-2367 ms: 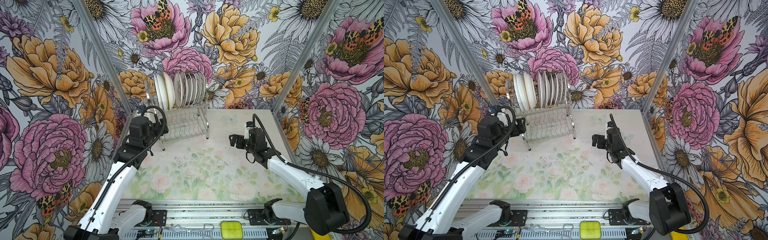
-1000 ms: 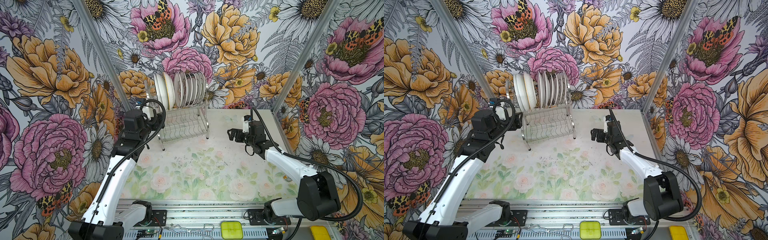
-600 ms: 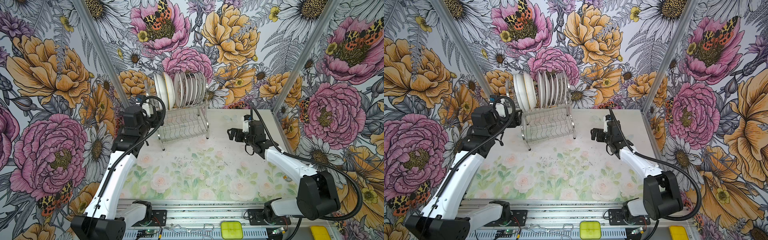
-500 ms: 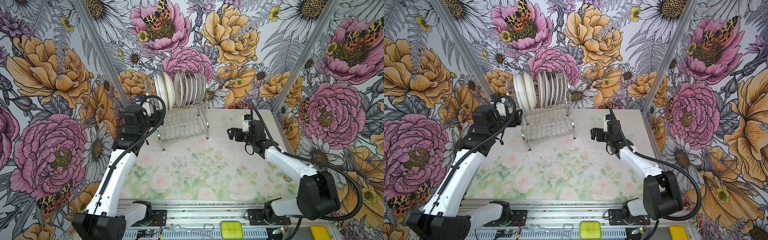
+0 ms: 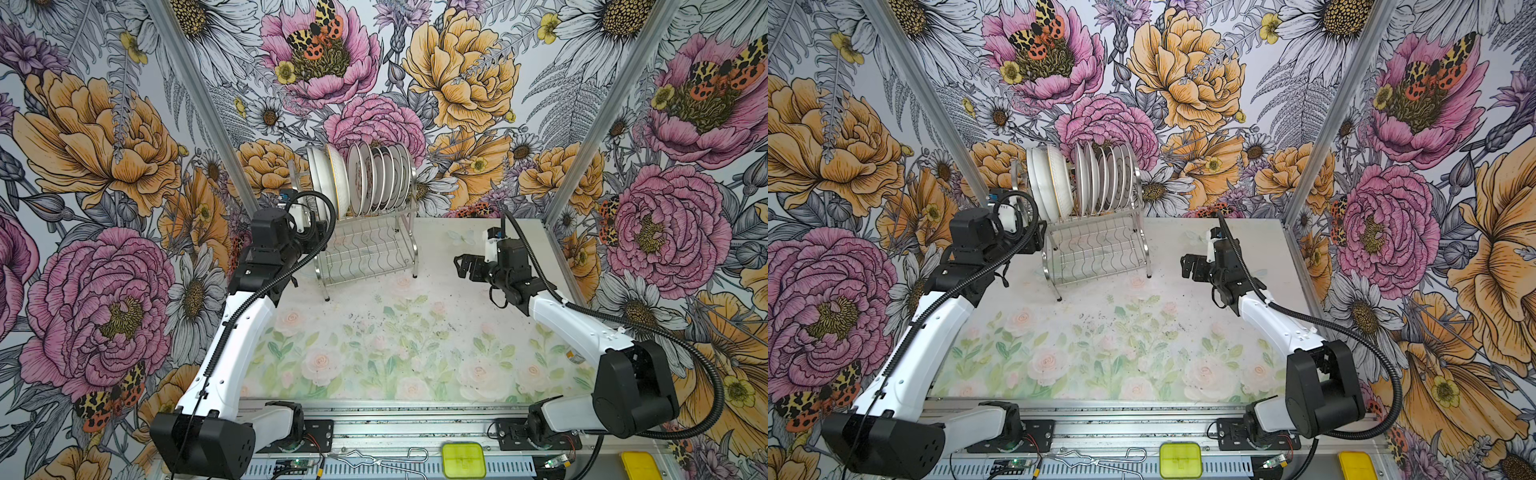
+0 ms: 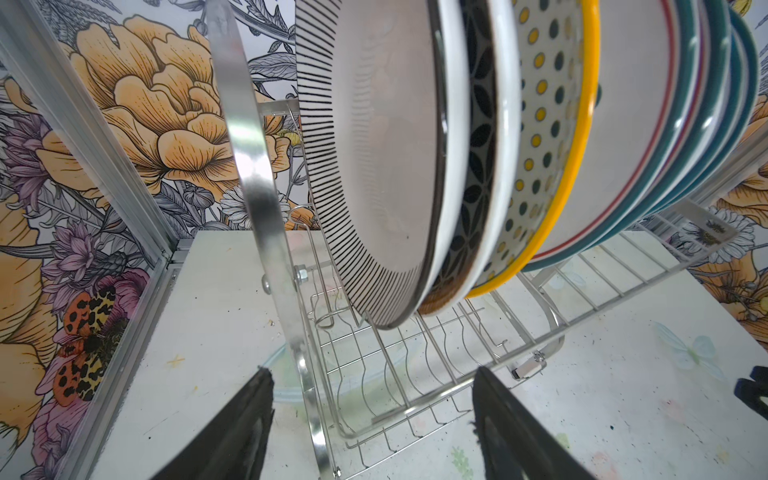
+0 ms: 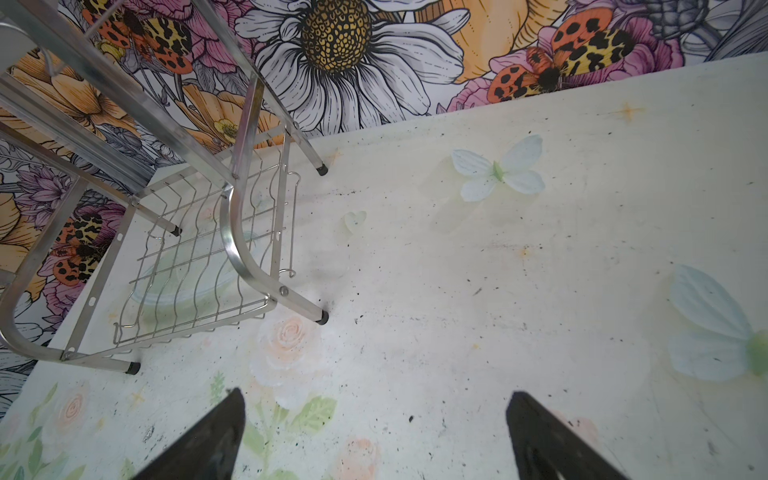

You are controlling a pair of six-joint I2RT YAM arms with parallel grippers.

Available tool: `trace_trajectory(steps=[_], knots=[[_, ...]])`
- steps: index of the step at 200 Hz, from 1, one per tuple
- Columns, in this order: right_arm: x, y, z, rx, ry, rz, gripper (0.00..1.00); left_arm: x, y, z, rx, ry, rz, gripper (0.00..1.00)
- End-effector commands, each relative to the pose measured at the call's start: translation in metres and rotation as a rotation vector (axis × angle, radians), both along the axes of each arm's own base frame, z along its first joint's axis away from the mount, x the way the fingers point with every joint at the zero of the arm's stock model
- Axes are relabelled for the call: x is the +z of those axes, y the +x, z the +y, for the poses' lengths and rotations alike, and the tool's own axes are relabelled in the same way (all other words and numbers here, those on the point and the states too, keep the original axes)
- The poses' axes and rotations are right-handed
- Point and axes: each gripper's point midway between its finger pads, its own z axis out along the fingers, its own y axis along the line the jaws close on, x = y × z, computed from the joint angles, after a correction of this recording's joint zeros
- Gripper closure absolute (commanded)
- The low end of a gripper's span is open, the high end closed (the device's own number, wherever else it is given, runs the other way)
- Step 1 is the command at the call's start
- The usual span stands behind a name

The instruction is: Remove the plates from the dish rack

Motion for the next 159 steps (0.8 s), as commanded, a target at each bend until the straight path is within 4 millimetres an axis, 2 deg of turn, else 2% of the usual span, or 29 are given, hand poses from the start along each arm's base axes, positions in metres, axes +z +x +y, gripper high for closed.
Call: trace_trajectory(steps=[1, 78, 159], knots=[[0.011, 0.008, 0.000, -0.001, 0.010, -0.027, 0.01, 0.024, -0.002, -0.003, -0.054, 0.038, -0.107, 0.24], [0.013, 0.010, 0.001, 0.003, 0.009, -0.032, 0.01, 0.024, 0.001, -0.003, -0.077, 0.069, -0.172, 0.24], [0.014, 0.013, -0.001, -0.001, 0.011, -0.034, 0.01, 0.030, 0.009, -0.001, -0.067, 0.072, -0.213, 0.32]])
